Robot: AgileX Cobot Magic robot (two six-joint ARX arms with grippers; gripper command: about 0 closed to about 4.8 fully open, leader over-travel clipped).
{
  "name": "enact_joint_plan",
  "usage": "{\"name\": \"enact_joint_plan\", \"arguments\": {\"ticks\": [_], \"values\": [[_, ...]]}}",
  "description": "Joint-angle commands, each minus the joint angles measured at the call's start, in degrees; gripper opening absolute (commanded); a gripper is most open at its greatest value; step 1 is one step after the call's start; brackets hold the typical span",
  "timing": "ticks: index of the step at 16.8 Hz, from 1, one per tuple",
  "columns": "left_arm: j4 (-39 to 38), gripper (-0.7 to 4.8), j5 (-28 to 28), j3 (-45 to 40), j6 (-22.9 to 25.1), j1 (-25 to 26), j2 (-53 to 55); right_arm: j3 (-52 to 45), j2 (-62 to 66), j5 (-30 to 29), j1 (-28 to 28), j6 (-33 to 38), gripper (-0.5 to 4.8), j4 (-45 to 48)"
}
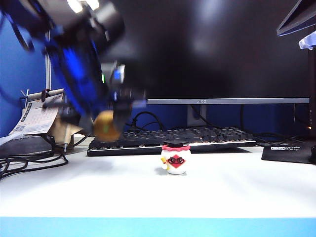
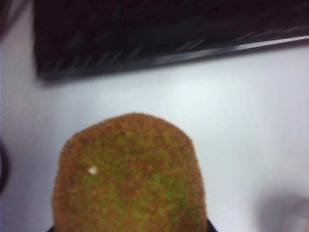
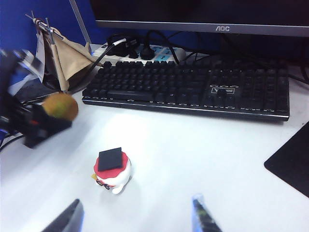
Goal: Place the kiwi on top of the doll with a flat head.
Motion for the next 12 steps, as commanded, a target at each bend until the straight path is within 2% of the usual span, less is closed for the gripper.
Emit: {"name": "enact_joint_plan", "arguments": {"ticks": [1, 2, 3, 4, 6, 9, 12], "values": [[-0.96, -0.05, 10.08, 0.2, 7.98, -1.05, -5.4, 0.22, -0.11, 2.73, -0.07, -0.04, 2.88, 1.73], [-1.49, -0.05, 13.2, 0.2, 10.91, -1.7, -6.95, 0.22, -0.11, 3.98, -0.07, -0.04, 2.88, 1.88], [-2.21, -0.05, 18.97, 0.22, 16.37, -2.99, -8.48, 0.22, -0.11, 5.09, -0.07, -0.07, 2.88, 2.49], [-3.74, -0.05, 23.23, 0.22, 19.63, -3.85, -9.29, 0.24, -0.11, 5.09, -0.09, -0.04, 2.88, 2.82], [-6.84, -0.05, 27.19, 0.22, 22.73, -4.59, -9.51, 0.24, -0.11, 5.07, -0.07, -0.07, 2.88, 2.78], [-8.7, -0.05, 27.93, 0.26, 26.27, -4.42, -9.38, 0.24, -0.11, 5.05, -0.07, -0.07, 2.88, 2.73], [-12.96, -0.05, 29.31, 4.57, 26.6, -3.54, -7.48, 0.24, -0.09, 5.05, -0.07, -0.07, 2.88, 2.8]]}}
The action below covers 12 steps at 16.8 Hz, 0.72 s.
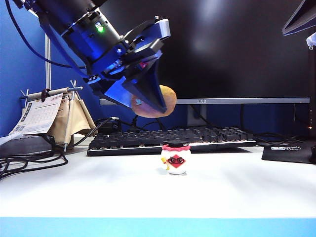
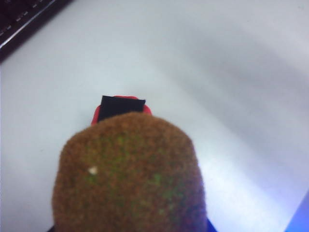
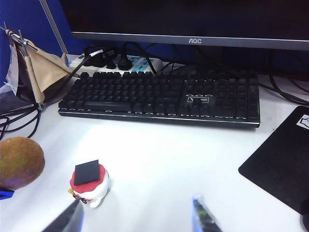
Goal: Place the kiwi on top of the doll with a flat head.
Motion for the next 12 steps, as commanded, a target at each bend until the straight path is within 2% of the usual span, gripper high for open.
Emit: {"name": "enact_joint_plan", "arguments": {"ticks": [1, 3, 6, 9, 12], "values": [[-9.88, -0.05, 1.6, 9.53, 2.78, 0.68, 4.33, 0.24, -0.11, 0.07, 0.07, -0.07, 2.88, 1.2], [-16.94, -0.05, 1.66, 17.25, 5.62, 0.68, 7.65, 0.24, -0.09, 0.07, 0.07, -0.04, 2.88, 1.18], [-20.33, -0.05, 2.93, 23.78, 6.69, 1.57, 9.42, 0.24, -0.13, 0.07, 0.07, -0.07, 2.88, 0.87], [-21.16, -0.05, 7.23, 25.18, 6.62, 4.7, 11.76, 0.24, -0.13, 0.04, 0.07, -0.07, 2.88, 0.92], [-20.96, -0.05, 9.57, 25.86, 7.39, 4.94, 16.22, 0.24, -0.11, -0.13, 0.09, -0.07, 2.88, 0.96]]}}
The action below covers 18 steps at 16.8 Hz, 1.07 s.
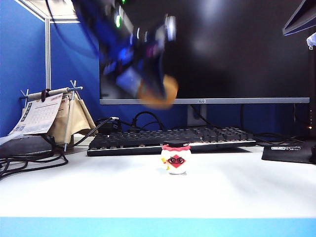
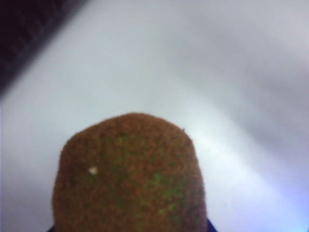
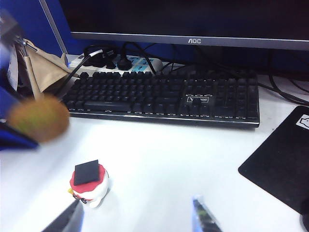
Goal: Place the kiwi on top of the doll with a flat head.
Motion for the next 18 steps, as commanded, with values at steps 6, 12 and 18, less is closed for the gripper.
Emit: {"name": "enact_joint_plan", "arguments": {"ticks": [6, 12, 18], "values": [[0.33, -0.05, 1.36, 5.38, 1.49, -2.19, 9.27, 0.24, -0.09, -0.11, 0.09, -0.07, 2.88, 0.52], [-0.11, -0.05, 0.31, 5.35, 2.34, -1.84, 9.29, 0.22, -0.07, -0.04, 0.09, -0.22, 2.88, 0.15], [-0.85, -0.05, 0.48, 5.27, 1.51, -2.21, 9.27, 0.22, -0.07, 0.15, 0.07, -0.26, 2.88, 0.2]]}}
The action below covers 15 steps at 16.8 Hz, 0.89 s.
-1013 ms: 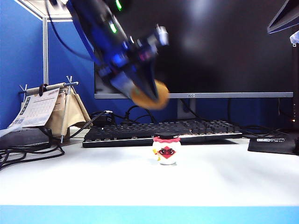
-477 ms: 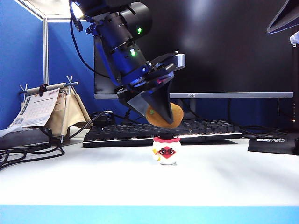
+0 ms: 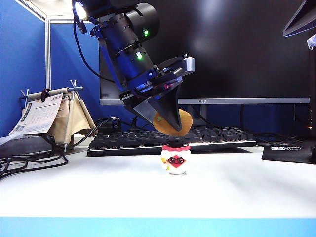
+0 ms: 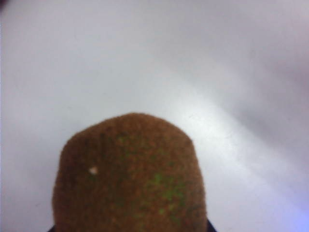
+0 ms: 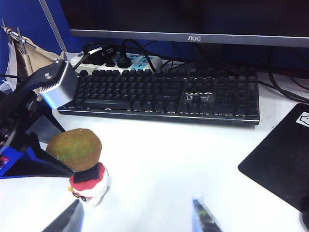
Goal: Place the kiwi on top of the doll with a flat head.
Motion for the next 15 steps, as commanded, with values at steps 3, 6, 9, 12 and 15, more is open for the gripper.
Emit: {"name": "enact_joint_plan", "arguments": {"ticks": [3, 6, 9, 12, 15], "values": [[-0.35, -0.05, 1.97, 0.22, -0.94, -0.37, -0.26, 0.22, -0.07, 0.11, 0.11, -0.22, 2.88, 0.66], [-0.46, -0.01, 1.92, 0.17, -1.01, -0.37, -0.24, 0.22, -0.07, 0.11, 0.11, -0.22, 2.88, 0.63], [-0.66, 0.9, 1.92, 0.17, -1.14, -0.37, -0.26, 0.22, -0.07, 0.09, 0.11, -0.22, 2.88, 0.59], [-1.53, 0.9, 1.7, 0.17, -1.14, -0.37, -0.26, 0.22, -0.07, 0.09, 0.11, -0.22, 2.88, 0.59], [-1.79, 0.96, 1.68, 0.17, -1.14, -0.37, -0.26, 0.22, -0.07, 0.09, 0.11, -0.22, 2.88, 0.59]]}}
